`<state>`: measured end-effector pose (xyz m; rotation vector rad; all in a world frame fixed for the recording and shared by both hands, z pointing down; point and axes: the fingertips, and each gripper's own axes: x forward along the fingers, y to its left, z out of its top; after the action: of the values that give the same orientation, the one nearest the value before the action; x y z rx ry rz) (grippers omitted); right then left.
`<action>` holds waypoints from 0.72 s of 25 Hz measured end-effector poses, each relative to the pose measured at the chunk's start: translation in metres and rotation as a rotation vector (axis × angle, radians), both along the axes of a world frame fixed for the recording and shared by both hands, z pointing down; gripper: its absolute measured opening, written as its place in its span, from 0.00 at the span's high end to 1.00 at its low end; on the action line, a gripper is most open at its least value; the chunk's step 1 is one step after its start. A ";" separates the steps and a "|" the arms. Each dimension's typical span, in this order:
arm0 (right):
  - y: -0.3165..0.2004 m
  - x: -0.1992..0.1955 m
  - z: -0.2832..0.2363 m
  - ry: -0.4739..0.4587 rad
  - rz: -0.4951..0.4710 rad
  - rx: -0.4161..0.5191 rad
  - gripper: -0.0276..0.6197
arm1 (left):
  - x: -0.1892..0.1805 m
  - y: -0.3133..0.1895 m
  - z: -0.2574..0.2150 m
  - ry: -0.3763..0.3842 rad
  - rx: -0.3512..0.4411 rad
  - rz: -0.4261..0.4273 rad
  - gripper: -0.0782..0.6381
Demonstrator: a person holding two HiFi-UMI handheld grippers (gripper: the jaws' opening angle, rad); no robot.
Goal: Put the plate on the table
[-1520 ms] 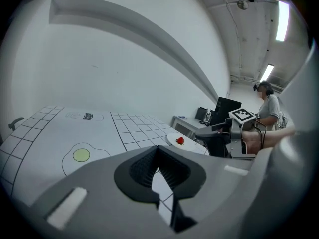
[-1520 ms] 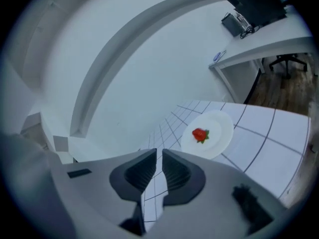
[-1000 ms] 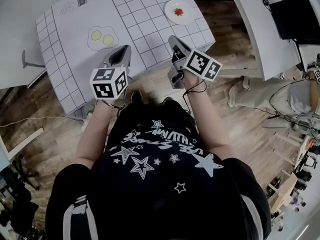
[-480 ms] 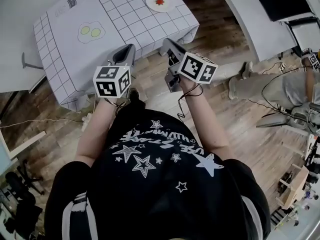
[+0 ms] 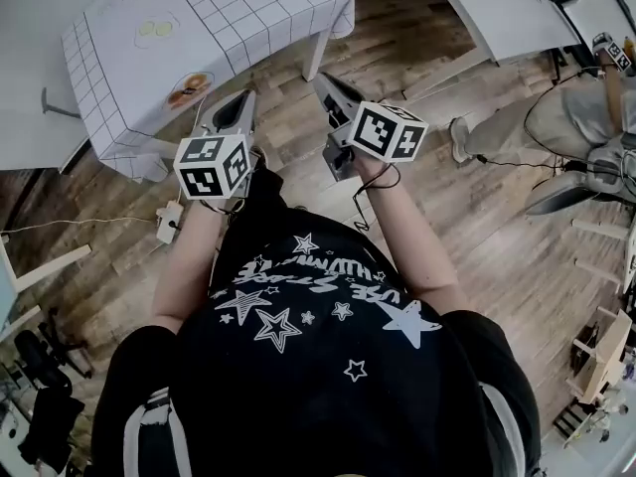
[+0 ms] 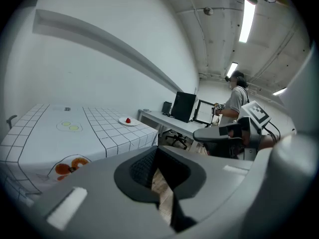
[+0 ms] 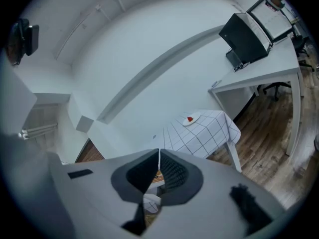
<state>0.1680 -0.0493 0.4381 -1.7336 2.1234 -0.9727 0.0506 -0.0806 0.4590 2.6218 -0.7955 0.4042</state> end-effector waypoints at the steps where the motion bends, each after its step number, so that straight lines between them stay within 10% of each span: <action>1: 0.009 -0.001 -0.002 -0.002 -0.005 0.006 0.93 | 0.000 0.012 0.000 -0.003 -0.001 -0.001 0.88; 18: 0.029 -0.033 -0.003 -0.073 -0.047 0.069 0.93 | -0.005 0.066 -0.011 -0.073 0.013 0.055 0.88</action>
<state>0.1347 -0.0206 0.4353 -1.5981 2.1343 -0.9479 0.0455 -0.0144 0.4485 2.6590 -0.7525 0.5151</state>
